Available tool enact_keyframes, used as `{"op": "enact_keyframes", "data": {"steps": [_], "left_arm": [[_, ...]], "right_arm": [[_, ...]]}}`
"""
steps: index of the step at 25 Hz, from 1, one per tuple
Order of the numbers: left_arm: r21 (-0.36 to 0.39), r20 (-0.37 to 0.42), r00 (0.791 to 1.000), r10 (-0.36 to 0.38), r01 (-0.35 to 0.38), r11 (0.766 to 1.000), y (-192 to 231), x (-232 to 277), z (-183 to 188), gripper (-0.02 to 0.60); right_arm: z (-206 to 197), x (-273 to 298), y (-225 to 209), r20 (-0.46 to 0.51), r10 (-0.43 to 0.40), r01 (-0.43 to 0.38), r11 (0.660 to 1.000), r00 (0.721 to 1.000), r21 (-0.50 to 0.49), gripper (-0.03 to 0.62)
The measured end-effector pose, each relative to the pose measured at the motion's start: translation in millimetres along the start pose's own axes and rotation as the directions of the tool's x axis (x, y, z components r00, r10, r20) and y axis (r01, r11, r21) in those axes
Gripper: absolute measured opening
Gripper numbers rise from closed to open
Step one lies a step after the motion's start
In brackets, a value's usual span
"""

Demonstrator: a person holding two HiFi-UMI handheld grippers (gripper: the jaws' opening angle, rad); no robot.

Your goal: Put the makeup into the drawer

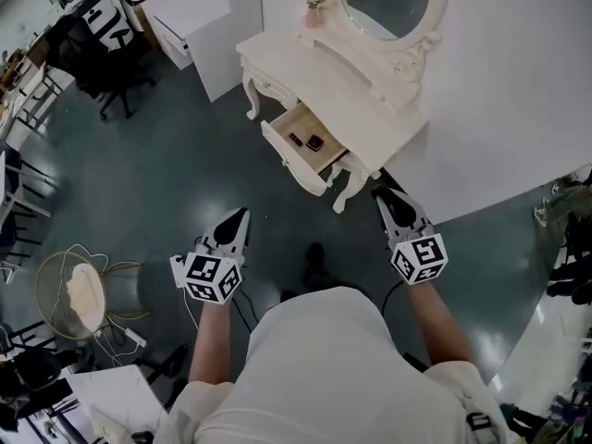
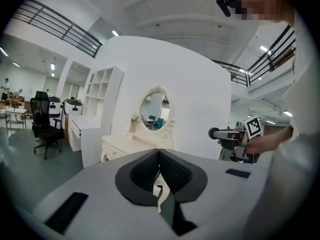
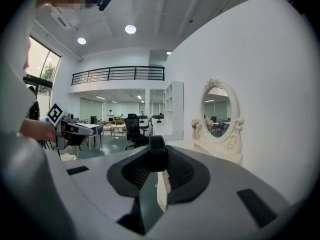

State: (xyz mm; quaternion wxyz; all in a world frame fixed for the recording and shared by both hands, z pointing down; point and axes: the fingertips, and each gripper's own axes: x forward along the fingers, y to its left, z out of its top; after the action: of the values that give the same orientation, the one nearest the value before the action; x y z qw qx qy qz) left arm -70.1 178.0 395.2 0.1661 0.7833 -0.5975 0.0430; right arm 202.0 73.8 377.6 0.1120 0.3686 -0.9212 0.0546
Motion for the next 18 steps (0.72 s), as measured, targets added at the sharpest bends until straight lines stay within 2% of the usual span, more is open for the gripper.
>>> {"op": "enact_keyframes", "data": {"steps": [12, 18], "left_arm": [[0.007, -0.015, 1.0, 0.013, -0.013, 1.0, 21, 92, 22, 0.017], [0.034, -0.029, 0.999, 0.013, -0.012, 0.999, 16, 133, 29, 0.017]], "right_arm": [[2, 83, -64, -0.033, 0.058, -0.058, 0.998, 0.998, 0.006, 0.087], [0, 115, -98, -0.042, 0.093, -0.092, 0.996, 0.995, 0.012, 0.087]]}}
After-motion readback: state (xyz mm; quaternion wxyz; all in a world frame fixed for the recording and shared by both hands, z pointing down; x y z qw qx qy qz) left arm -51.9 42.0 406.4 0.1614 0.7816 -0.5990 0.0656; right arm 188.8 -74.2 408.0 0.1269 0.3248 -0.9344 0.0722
